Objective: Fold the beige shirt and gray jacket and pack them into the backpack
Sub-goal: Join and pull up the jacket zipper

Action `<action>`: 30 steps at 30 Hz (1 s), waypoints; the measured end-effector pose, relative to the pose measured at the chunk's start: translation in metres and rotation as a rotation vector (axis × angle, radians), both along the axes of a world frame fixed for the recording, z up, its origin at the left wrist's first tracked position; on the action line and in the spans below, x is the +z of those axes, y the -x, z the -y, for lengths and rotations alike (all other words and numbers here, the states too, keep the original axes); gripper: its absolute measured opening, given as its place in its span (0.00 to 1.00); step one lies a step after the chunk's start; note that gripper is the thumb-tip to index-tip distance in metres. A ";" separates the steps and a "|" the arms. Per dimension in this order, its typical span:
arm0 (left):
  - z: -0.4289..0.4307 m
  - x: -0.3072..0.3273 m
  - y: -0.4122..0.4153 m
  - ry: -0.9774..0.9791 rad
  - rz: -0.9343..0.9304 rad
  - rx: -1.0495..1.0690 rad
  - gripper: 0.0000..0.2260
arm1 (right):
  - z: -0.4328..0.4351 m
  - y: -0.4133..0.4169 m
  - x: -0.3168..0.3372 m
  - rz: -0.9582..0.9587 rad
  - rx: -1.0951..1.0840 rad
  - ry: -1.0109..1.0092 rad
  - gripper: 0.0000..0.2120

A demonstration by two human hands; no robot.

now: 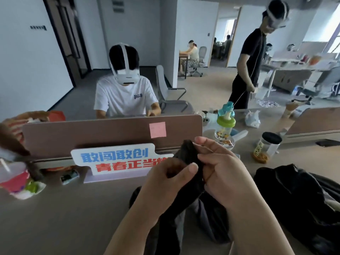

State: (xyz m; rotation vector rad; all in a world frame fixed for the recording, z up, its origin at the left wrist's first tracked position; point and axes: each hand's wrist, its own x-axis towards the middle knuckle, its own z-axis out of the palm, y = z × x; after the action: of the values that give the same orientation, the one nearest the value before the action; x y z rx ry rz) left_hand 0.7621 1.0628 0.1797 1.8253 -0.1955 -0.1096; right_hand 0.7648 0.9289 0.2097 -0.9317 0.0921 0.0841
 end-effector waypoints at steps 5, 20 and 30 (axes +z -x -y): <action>0.009 0.023 0.016 -0.183 0.132 0.155 0.09 | -0.003 0.009 0.007 0.080 0.090 -0.057 0.22; -0.017 0.012 0.054 0.193 -0.003 0.260 0.08 | -0.006 0.003 -0.033 0.477 0.505 0.490 0.20; -0.035 0.007 0.053 0.265 -0.279 0.386 0.12 | -0.007 -0.004 -0.028 0.344 0.177 0.606 0.18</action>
State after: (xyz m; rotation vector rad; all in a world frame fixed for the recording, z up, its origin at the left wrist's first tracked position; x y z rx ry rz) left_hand 0.7092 1.0978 0.1863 1.5339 0.3254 -0.0612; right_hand 0.7685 0.9356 0.1812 -1.5456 -0.3008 0.0585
